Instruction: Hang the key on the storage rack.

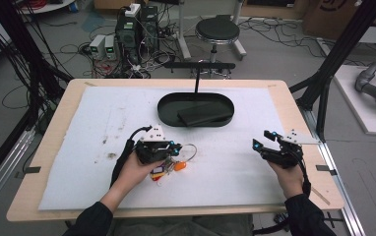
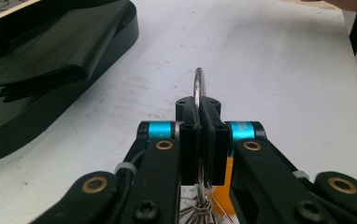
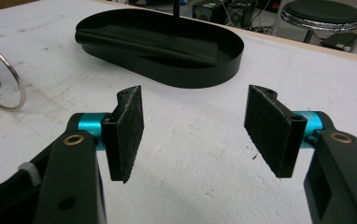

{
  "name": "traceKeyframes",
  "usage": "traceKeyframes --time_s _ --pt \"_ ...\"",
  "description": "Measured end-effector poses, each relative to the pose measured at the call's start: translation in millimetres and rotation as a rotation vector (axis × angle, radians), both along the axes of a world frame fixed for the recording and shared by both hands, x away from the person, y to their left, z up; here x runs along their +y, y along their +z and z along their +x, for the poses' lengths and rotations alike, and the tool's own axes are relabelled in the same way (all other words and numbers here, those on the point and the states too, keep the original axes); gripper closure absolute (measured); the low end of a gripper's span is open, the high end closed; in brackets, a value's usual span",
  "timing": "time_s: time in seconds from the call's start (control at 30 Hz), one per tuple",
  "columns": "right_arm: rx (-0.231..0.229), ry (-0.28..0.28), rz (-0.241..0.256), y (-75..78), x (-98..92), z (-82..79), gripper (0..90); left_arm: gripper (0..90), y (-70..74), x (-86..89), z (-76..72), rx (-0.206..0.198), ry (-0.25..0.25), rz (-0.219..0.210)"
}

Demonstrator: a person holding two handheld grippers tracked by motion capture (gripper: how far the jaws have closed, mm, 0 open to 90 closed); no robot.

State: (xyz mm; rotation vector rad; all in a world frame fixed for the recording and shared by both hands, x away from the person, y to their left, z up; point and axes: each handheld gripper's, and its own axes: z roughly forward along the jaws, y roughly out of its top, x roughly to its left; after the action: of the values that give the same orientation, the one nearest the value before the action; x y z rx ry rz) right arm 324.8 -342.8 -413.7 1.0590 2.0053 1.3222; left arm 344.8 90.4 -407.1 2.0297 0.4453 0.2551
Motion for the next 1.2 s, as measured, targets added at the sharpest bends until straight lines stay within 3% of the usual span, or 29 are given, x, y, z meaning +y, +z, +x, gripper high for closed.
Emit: traceKeyframes --time_s 0.2,0.67,1.2 --pt "0.002 0.001 -0.003 -0.4 0.2 0.5 38.3 86.5 9.3 9.3 -1.1 -0.014 0.013 -0.044" --pt "0.005 -0.001 -0.009 -0.9 1.0 1.3 38.3 86.6 36.3 29.2 -5.5 -0.089 0.031 -0.173" --pt "0.014 -0.005 -0.012 -1.6 1.4 2.0 38.3 86.6 53.3 36.7 -6.9 -0.137 0.039 -0.232"
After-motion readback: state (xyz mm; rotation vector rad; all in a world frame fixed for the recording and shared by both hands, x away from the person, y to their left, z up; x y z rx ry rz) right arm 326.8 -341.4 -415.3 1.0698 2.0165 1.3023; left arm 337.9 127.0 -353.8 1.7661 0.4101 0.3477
